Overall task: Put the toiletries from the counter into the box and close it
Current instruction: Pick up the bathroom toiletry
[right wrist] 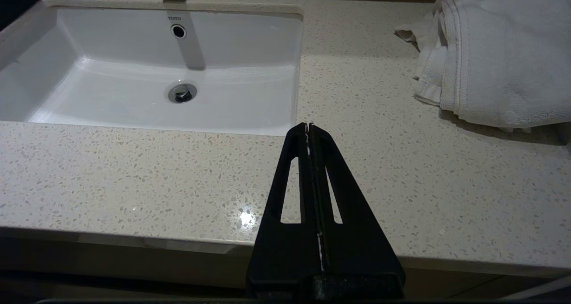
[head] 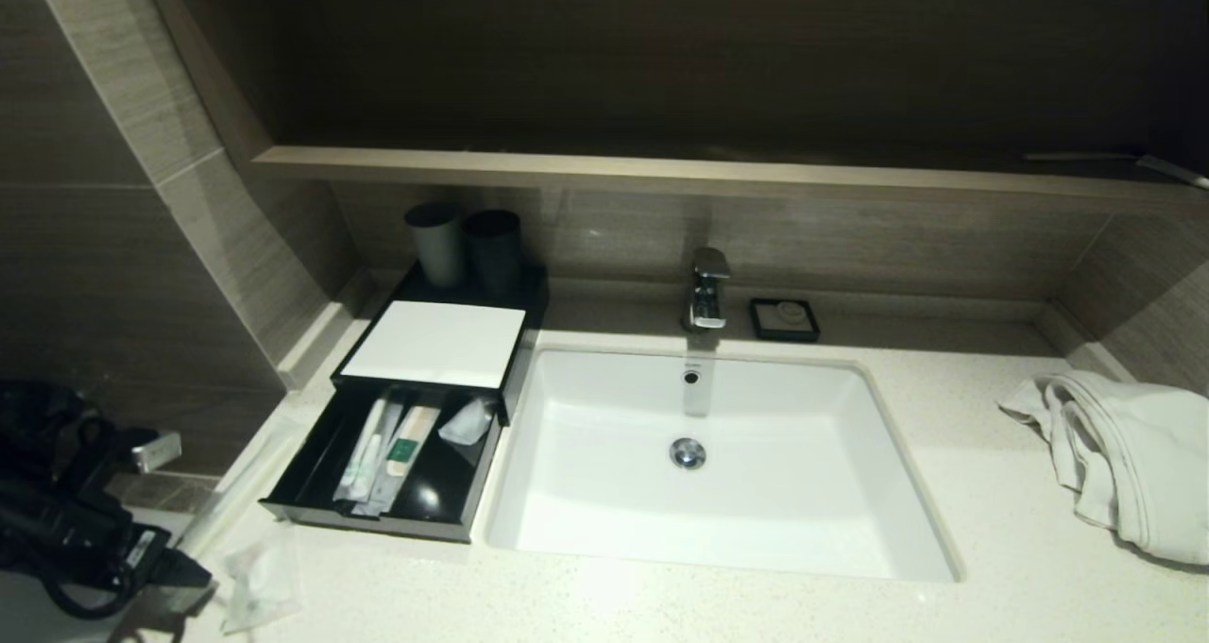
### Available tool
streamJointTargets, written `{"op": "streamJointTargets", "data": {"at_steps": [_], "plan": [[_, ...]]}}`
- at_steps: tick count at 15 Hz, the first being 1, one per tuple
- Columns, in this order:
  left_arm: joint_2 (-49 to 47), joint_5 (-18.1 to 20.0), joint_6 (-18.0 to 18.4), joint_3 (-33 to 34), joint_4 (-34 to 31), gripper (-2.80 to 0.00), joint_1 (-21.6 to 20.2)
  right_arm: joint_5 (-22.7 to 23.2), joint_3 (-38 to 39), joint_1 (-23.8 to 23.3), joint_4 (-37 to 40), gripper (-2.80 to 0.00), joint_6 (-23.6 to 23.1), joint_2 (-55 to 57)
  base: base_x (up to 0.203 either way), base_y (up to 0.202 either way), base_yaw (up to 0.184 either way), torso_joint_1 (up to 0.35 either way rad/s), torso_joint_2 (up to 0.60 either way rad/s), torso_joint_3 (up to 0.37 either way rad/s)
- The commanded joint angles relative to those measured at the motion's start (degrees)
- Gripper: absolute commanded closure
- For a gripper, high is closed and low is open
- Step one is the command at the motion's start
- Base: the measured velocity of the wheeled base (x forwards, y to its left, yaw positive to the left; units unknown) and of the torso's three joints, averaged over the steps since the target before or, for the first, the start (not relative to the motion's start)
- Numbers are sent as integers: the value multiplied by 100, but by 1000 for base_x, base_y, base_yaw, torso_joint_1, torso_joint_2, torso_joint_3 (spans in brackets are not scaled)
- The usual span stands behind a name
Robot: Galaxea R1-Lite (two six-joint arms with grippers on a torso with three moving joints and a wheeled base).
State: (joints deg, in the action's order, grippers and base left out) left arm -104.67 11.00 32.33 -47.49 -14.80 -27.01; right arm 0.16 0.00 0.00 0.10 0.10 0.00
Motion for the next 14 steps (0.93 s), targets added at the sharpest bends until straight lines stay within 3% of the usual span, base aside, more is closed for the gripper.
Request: {"op": "streamJointTargets", "data": {"at_steps": [1,14], "plan": [[-36,8,28,2,-14,-280,3,2,0,0,-1,0,-1,0,0,0,0,0,0,0],[-97,-1,28,-5,-5,-280,3,2,0,0,-1,0,-1,0,0,0,0,0,0,0]]}}
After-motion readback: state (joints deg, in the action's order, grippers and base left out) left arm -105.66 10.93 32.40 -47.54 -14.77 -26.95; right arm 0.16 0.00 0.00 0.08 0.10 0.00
